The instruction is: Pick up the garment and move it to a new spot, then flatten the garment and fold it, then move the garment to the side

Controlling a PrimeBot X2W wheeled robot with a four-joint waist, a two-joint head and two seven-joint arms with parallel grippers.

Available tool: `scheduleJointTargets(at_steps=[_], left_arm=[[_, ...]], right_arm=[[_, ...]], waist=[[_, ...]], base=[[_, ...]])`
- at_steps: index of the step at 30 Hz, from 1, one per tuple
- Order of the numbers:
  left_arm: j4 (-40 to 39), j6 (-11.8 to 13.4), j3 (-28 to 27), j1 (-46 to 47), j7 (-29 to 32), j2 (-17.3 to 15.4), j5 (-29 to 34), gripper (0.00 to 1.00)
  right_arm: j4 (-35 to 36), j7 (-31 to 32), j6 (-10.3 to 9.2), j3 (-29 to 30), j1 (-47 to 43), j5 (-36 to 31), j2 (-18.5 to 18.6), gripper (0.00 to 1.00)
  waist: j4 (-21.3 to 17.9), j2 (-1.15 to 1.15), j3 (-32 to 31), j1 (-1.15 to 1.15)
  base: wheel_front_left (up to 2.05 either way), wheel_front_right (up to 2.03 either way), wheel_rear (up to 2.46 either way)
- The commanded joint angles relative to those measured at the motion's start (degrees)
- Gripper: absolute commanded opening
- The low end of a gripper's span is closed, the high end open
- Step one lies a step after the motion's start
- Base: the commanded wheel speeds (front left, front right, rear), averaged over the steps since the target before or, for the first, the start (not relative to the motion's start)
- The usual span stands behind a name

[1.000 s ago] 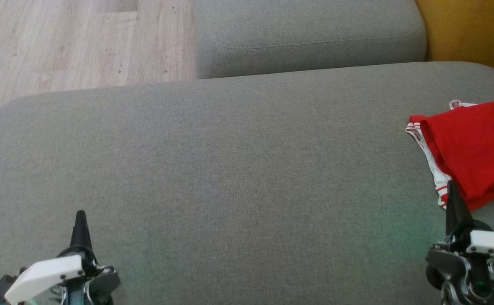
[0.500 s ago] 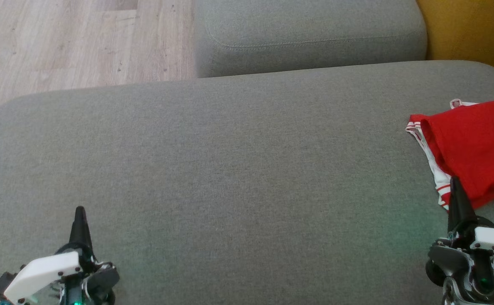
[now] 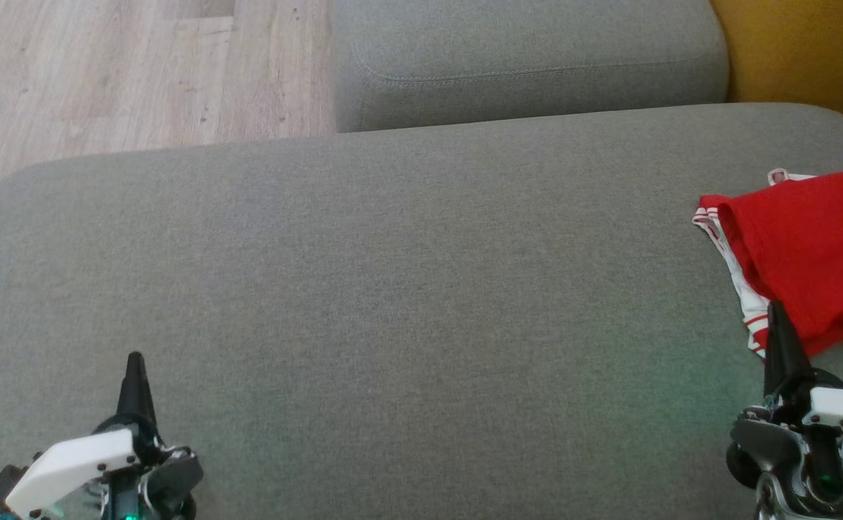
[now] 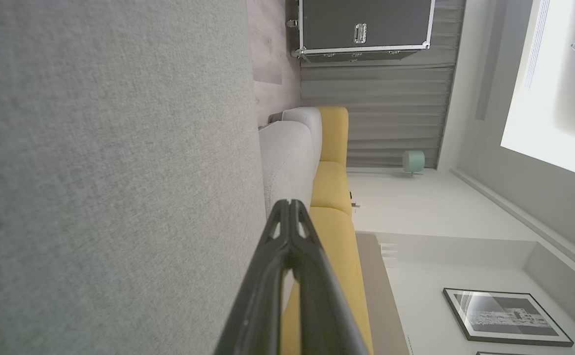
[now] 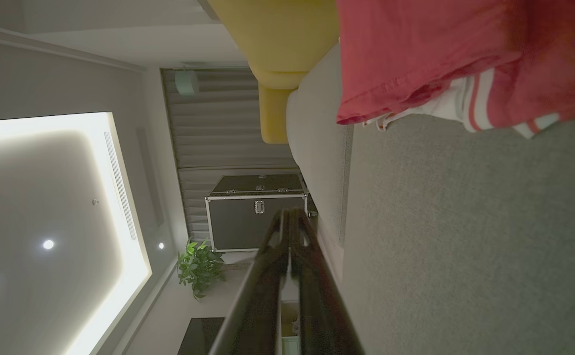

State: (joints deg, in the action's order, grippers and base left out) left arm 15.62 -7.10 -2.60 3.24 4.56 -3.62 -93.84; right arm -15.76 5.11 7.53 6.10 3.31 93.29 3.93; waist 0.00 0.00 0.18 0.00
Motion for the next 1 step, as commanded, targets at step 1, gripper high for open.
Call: scheduleJointTargets(at_steps=[1], left_arm=[[-1.6, -0.4, -2.3, 2.8, 0.6, -0.4, 0.3, 0.0]], right_arm=[[1.8, 0.3, -0.04, -1.0, 2.7, 0.0, -0.1, 0.0]], waist=[[0.0, 0.0, 0.0, 0.0]], base=[[0.0, 0.0, 0.0]])
